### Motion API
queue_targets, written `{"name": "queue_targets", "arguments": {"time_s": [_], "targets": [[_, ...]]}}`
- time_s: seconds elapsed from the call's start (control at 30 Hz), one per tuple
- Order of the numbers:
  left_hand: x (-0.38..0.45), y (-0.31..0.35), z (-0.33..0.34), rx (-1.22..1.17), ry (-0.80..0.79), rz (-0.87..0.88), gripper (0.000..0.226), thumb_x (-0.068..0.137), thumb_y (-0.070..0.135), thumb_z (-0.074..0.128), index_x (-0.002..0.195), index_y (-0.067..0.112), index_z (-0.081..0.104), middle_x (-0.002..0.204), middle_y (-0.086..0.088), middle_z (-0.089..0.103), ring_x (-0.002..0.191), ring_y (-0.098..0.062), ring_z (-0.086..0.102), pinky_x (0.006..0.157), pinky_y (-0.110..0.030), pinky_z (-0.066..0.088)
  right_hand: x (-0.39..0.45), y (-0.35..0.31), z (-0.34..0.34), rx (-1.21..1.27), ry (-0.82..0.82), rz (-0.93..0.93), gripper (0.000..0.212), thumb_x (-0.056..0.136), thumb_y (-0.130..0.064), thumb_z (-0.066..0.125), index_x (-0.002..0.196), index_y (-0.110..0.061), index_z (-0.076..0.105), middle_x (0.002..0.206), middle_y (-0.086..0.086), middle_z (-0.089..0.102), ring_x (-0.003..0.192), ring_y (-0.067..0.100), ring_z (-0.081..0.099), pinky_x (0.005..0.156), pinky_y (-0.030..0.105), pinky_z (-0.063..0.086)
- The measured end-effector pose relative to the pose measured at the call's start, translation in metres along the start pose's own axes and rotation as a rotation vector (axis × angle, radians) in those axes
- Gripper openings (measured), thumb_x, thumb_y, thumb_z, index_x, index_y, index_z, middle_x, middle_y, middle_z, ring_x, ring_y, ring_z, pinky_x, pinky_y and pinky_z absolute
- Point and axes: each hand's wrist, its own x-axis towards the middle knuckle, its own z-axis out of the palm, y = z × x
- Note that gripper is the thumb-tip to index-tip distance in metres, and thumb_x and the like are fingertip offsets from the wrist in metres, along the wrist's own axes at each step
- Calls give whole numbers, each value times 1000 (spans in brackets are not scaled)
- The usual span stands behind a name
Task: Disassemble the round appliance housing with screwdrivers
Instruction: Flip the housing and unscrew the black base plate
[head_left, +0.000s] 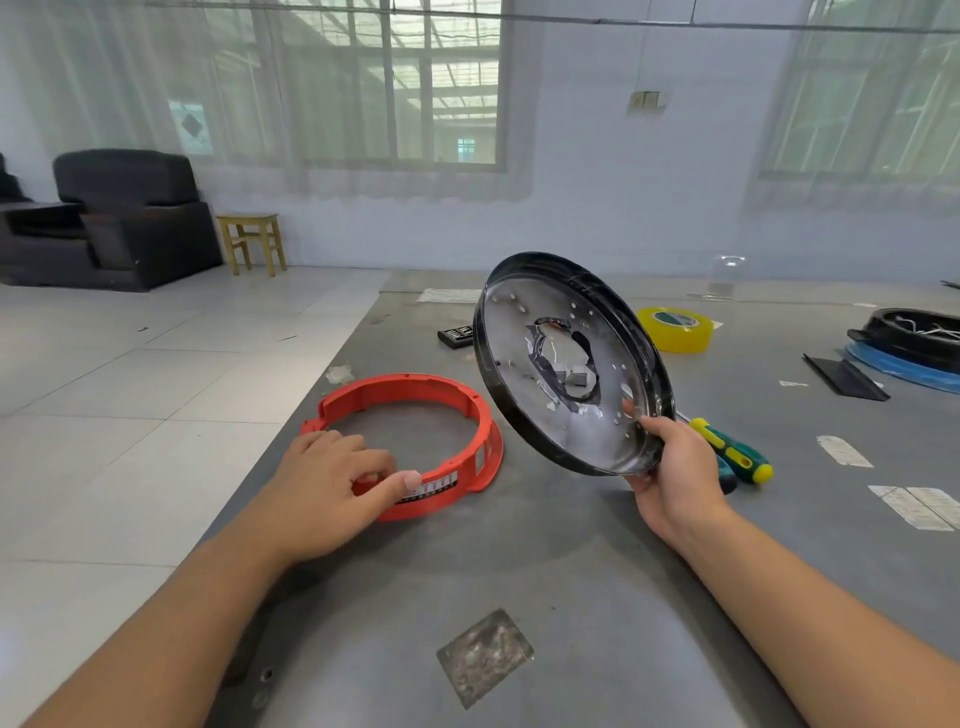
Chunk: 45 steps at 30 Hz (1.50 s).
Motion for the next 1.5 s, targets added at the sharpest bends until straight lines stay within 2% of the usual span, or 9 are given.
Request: {"name": "queue_targets", "arguments": {"time_s": [0.13, 0.4, 0.5, 0.6, 0.7, 0.97, 1.13, 1.3, 1.5], "targets": [[-5, -9, -4, -13, 60, -33, 66, 82, 90, 22, 57, 34, 46, 66, 8, 48, 71, -6, 47, 69, -18, 27, 2, 1, 0, -21, 4, -17, 28, 98, -6, 51, 110, -11, 76, 99, 4, 80, 74, 15, 75, 58, 29, 57], [-9, -25, -15, -75, 27, -120, 45, 75, 60, 28, 58, 26, 52, 67, 5, 57, 80, -13, 50, 70, -26, 34, 5, 6, 1, -108, 4, -41, 26, 100, -10, 52, 115, -14, 73, 103, 3, 80, 81, 14, 76, 65, 33, 58], [-10, -14, -13, -203, 93, -97, 12, 84, 41, 53, 82, 40, 65, 98, 20, 64, 102, -7, 52, 89, -27, 38, 3, 7, 3, -145, -3, -52, 25, 102, -9, 51, 115, -17, 71, 97, 4, 80, 77, 16, 76, 59, 32, 60], [-6, 15, -5, -241, 283, -18, 19, 94, 23, 61, 108, 33, 69, 116, 15, 62, 118, -5, 49, 101, -27, 36, 1, 6, 4, -208, 22, -84, 27, 102, -11, 50, 114, -25, 69, 96, 1, 79, 79, 16, 75, 60, 32, 59], [-4, 43, 3, -162, 266, 63, 24, 94, 34, 59, 112, 25, 72, 118, 8, 66, 117, -15, 57, 100, -33, 45, -2, 4, -2, -365, 62, -192, 21, 100, -16, 52, 108, -30, 65, 101, 0, 74, 92, 22, 70, 74, 41, 60], [-3, 74, 12, -85, 305, 137, 24, 94, 25, 74, 117, 19, 73, 122, 1, 67, 123, -24, 60, 105, -42, 49, -17, -29, -15, -766, 148, -684, 15, 101, -22, 56, 112, -26, 46, 87, -13, 60, 75, 5, 59, 60, 22, 43], [9, 94, 0, -708, 313, -41, 23, 100, 22, 70, 121, 32, 70, 123, 16, 72, 117, 2, 64, 103, -20, 49, -20, -36, -21, -1159, 85, -1042, 19, 104, -20, 47, 121, -22, 39, 92, 13, 69, 75, 45, 62, 62, 46, 46], [20, 113, -17, -1819, 150, -289, 53, 93, 34, 69, 142, 20, 55, 127, -11, 76, 112, -35, 75, 92, -38, 63, -13, -39, -38, -1359, 46, -1379, 40, 82, -5, 65, 118, -15, 49, 84, 15, 67, 69, 42, 62, 58, 39, 44], [9, 118, -2, -1932, 29, -320, 57, 88, 26, 73, 141, 9, 57, 126, -18, 75, 107, -32, 77, 85, -35, 64, -18, -41, -62, -1547, -178, -1448, 36, 72, -13, 50, 107, -20, 60, 98, -10, 53, 79, 25, 51, 67, 35, 37]]}}
